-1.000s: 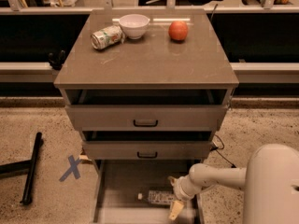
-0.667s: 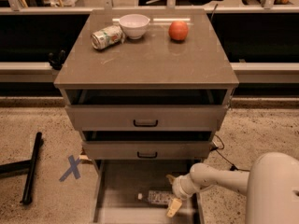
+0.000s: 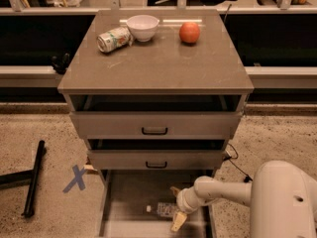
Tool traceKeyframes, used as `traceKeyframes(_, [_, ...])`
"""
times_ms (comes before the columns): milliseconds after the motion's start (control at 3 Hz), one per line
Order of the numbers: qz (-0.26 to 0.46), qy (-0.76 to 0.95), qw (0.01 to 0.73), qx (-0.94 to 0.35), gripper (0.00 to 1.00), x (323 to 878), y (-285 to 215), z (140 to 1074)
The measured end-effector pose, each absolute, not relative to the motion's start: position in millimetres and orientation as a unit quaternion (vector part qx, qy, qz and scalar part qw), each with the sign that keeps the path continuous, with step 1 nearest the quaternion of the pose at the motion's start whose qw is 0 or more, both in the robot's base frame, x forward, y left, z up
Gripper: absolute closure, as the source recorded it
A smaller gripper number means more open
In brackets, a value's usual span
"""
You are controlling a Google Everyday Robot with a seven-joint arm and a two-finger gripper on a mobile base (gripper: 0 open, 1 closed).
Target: Pick blue plastic bottle from bottom drawer and place on counter
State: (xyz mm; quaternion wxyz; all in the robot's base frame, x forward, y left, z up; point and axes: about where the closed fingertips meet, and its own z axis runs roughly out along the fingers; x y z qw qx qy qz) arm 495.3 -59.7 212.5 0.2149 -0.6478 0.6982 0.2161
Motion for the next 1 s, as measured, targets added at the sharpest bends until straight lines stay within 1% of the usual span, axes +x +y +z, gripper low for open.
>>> traceKeyframes(333, [0.227,0.692,0.226,-0.647,0.00,492.7,-58.1,196.0])
traceKeyframes(1000, [0.252,0.681,0.233,-0.647,0.00,491.9,-48.2,129.9])
